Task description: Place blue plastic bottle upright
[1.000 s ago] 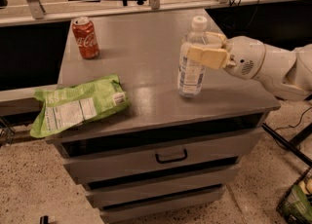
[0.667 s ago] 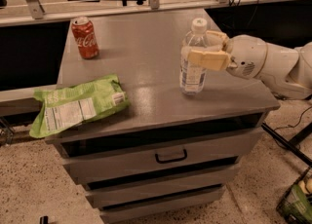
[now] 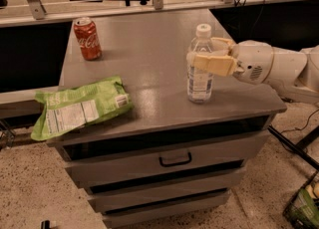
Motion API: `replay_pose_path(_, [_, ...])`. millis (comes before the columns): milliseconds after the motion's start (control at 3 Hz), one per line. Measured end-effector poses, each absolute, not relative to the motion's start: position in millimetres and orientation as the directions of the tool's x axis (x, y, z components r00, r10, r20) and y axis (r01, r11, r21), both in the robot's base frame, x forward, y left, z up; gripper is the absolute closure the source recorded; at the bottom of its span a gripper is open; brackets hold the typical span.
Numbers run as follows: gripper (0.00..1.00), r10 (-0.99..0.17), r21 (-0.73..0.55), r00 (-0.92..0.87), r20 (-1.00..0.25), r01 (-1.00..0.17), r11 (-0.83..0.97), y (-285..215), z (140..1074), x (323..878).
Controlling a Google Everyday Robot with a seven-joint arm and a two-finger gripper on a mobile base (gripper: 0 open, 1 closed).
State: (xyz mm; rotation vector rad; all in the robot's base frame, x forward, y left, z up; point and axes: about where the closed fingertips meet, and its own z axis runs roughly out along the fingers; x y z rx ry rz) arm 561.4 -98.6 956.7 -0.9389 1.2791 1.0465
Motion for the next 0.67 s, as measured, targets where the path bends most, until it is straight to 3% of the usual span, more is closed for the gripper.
replay_pose_path(333, [0.07,0.09,0.049,-0.025,-0.996,-0.961,0.274,-96.2,955.2,561.4])
replay_pose_path(667, [0.0,0.089,0.047,-0.023,-0.996,-0.962,0.27,-94.2,955.8,561.1])
